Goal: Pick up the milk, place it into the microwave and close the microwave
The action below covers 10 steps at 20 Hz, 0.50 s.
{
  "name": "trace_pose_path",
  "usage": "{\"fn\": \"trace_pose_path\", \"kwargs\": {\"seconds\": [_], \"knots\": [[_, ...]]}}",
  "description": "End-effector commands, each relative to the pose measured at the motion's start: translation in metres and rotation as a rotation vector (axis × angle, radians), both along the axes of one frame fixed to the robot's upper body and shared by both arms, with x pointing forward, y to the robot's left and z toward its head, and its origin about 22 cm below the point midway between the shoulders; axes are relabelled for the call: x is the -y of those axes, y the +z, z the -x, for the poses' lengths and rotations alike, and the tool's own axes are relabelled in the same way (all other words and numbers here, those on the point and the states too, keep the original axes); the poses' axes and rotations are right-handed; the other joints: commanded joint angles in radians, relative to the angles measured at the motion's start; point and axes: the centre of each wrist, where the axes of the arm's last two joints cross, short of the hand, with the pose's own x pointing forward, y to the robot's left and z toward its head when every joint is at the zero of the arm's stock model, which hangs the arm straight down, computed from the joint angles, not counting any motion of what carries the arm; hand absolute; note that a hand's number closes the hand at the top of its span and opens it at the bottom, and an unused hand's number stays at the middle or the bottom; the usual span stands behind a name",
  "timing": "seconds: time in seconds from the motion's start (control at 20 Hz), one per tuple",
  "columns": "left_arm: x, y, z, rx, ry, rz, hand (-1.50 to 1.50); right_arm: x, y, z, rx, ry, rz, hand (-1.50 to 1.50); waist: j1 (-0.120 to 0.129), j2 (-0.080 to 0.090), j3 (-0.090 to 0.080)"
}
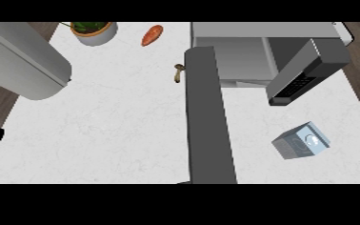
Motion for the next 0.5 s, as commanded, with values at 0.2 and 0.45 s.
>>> {"fn": "trace_pose_path", "kwargs": {"seconds": [0.2, 0.45], "knots": [[-0.004, 0.012, 0.029, 0.04, -0.029, -0.004, -1.5, 0.002, -0.055, -0.013, -0.064, -0.108, 0.043, -1.5, 0.007, 0.0, 0.001], [-0.012, 0.005, 0.03, 0.03, -0.019, 0.014, -1.5, 0.016, -0.087, -0.023, -0.121, -0.149, 0.087, -1.5, 0.005, 0.001, 0.001]]}}
